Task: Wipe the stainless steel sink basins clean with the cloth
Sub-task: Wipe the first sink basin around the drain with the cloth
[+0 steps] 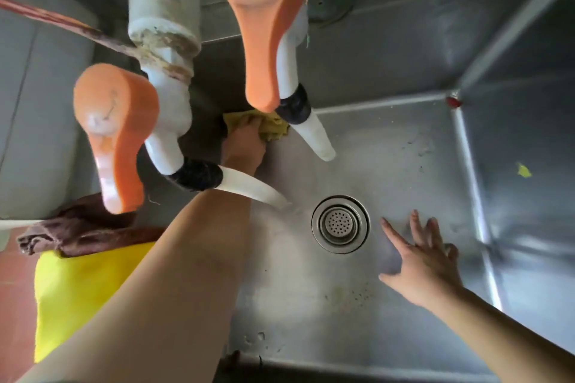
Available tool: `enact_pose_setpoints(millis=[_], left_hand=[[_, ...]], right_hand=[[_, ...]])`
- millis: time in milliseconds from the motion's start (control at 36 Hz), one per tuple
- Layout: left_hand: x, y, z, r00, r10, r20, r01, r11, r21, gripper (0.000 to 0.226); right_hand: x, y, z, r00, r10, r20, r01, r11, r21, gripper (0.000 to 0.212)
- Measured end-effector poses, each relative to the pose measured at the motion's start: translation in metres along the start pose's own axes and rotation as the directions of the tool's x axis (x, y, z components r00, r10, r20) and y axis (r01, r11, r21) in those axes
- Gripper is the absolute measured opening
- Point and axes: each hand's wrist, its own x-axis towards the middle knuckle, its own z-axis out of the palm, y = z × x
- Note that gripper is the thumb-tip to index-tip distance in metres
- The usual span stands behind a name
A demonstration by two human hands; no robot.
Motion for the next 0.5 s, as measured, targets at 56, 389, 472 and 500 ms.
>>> enact_pose_setpoints(millis=[56, 389, 472, 500], left_hand=[[0.002, -0.003, 0.002, 0.997, 0.067, 0.033, -0.069, 0.997, 0.046, 0.044], [-0.018, -0.024, -0.002, 0.965, 0.074, 0.251, -0.106, 0.987, 0.119, 0.062], [-0.044, -0.033, 0.000, 0.960, 0.063, 0.272, -0.085, 0.994, 0.070, 0.053], [-0.056, -0.035, 0.003, 0.964, 0.059, 0.259, -0.059, 0.998, -0.009, 0.043]], right_hand=[[0.000, 0.000, -0.001, 1.000, 0.007, 0.005, -0.007, 1.000, -0.012, 0.102], [-0.002, 0.000, -0.005, 1.000, -0.007, 0.030, 0.007, 1.000, -0.011, 0.106], [-0.004, 0.000, -0.006, 0.999, -0.008, 0.033, 0.008, 1.000, -0.021, 0.106], [-0.005, 0.000, -0.006, 1.000, -0.010, 0.028, 0.011, 1.000, -0.025, 0.106]])
